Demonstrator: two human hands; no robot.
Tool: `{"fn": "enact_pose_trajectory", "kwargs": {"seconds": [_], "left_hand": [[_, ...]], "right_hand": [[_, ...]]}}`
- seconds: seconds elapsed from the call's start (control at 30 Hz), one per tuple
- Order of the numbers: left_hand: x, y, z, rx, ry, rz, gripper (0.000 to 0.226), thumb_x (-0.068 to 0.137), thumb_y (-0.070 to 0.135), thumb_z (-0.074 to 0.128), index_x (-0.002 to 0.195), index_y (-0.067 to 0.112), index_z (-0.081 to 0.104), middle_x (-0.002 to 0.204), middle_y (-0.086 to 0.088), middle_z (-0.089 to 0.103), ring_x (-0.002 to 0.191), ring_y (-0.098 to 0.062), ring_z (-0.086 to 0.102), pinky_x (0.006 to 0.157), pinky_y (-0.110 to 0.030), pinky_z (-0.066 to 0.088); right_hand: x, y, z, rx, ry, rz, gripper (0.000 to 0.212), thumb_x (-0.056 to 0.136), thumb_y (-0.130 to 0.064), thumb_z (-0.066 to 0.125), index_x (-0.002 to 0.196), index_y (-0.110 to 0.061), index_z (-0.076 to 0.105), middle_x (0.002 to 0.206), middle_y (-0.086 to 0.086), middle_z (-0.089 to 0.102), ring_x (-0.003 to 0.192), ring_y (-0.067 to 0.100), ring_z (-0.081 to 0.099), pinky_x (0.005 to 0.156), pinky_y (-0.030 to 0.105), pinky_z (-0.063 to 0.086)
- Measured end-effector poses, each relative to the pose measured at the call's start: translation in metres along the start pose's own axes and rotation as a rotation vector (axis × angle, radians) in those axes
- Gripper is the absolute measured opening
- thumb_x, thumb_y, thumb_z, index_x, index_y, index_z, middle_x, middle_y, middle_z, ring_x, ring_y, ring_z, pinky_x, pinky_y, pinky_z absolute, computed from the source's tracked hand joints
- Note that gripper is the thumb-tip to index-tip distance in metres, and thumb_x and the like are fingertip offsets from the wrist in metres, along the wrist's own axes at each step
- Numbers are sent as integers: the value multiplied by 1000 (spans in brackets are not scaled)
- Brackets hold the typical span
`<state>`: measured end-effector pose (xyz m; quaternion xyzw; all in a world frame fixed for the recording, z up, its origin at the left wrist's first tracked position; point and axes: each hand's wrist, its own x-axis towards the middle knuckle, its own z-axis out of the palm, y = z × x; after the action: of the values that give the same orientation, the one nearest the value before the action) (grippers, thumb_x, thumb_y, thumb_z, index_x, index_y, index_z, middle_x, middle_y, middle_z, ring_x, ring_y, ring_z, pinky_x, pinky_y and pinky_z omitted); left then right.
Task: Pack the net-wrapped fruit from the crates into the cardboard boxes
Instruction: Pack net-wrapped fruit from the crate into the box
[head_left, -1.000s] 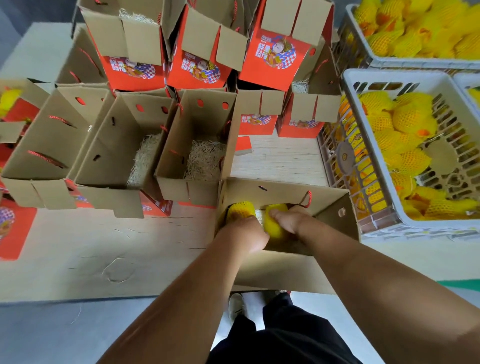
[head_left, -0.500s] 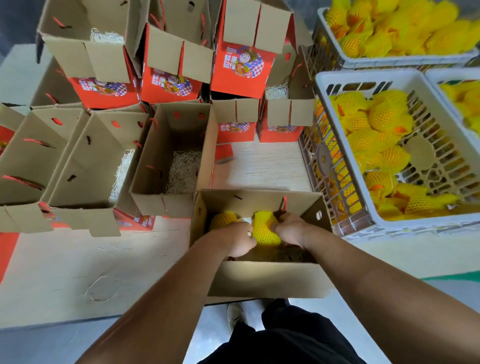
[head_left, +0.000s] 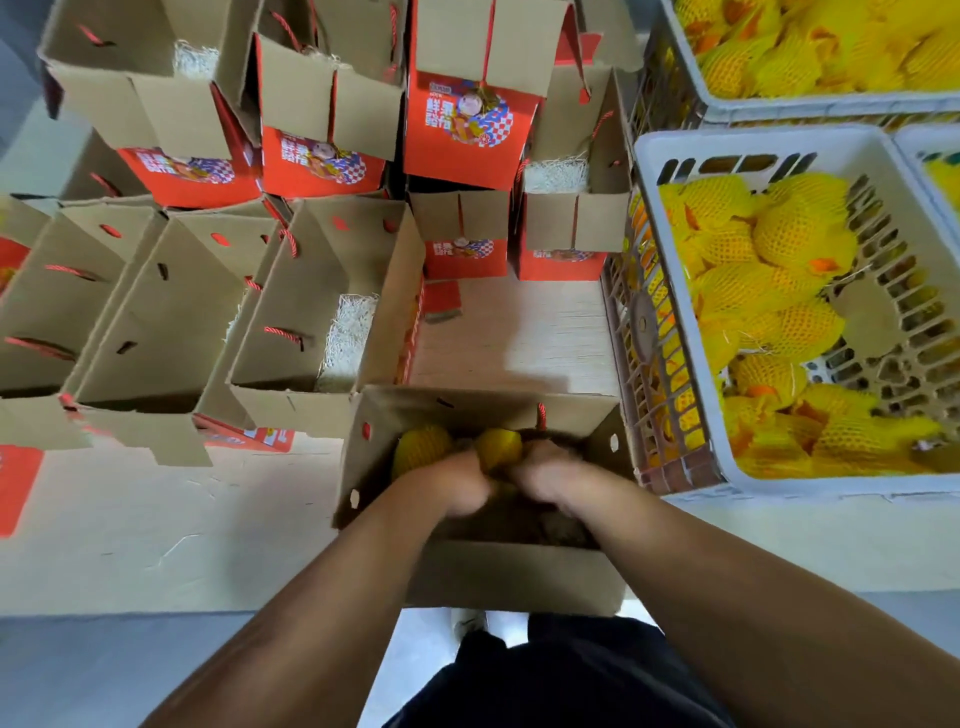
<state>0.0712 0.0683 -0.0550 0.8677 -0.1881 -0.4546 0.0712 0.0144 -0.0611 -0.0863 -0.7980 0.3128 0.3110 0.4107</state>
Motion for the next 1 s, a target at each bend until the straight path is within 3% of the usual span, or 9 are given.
{"fn": "enact_pose_trajectory", "kwargs": {"seconds": [0.07,0.23,0.37,0.53,0.67,0.73,0.8,0.93,1.0], "left_hand": [[2,1,4,21,-59,-49,47,105,33,51,149,16,47,149,-13,49,135,-33,48,113,-38,36],[-4,4,4,-33,47,-65,40,101,15,53,141,10,53,141,-17,59,127,-34,57,109,-40,45],[-14,3,-4,-85,106,-49,35,101,18,52,133,10,62,134,-14,64,122,-33,60,104,-38,49],[-19,27,-9,-286,185,63,28,104,27,52,126,23,70,124,2,69,112,-19,64,98,-34,51],[-5,46,-8,-285,241,47,17,100,33,55,95,29,70,100,5,71,105,-22,67,82,-31,49],[6,54,-2,-162,173,-76,30,98,35,55,122,20,66,123,-7,68,119,-29,63,90,-34,50],[17,58,7,-77,123,-203,48,99,26,53,144,10,48,146,-14,54,135,-33,52,107,-38,46],[29,59,19,-94,213,-262,39,99,21,56,136,10,56,140,-16,60,129,-34,57,107,-41,48],[28,57,18,-130,210,-304,51,93,26,64,139,11,51,145,-15,55,135,-33,53,111,-38,45]], "right_hand": [[-6,-7,-1,-139,-27,-71,34,107,-32,49,134,-17,61,134,12,63,120,28,60,90,29,43],[-16,-12,-12,-439,-76,-189,32,107,-25,45,130,-11,63,132,14,64,121,32,61,104,43,48],[-32,-5,-37,-533,-31,-259,24,99,-8,53,120,-8,65,118,15,67,108,33,66,88,40,53],[-56,-2,-81,-576,87,-454,34,95,-5,48,124,-18,62,122,6,67,111,28,66,94,41,55],[-61,-1,-105,-612,133,-546,33,96,-10,45,123,-14,63,122,8,66,112,30,63,96,42,50],[-60,-2,-104,-651,99,-534,27,100,-13,46,121,-13,63,122,9,65,112,30,63,95,39,50],[-57,-5,-96,-669,54,-504,18,101,-16,50,112,-16,63,113,7,66,100,27,64,84,38,50],[-52,-7,-83,-636,88,-431,15,99,-21,53,106,-21,66,99,2,68,76,23,55,69,35,44],[-52,-3,-78,-636,154,-446,15,99,-25,53,104,-22,66,94,0,67,72,22,54,66,34,42]]}}
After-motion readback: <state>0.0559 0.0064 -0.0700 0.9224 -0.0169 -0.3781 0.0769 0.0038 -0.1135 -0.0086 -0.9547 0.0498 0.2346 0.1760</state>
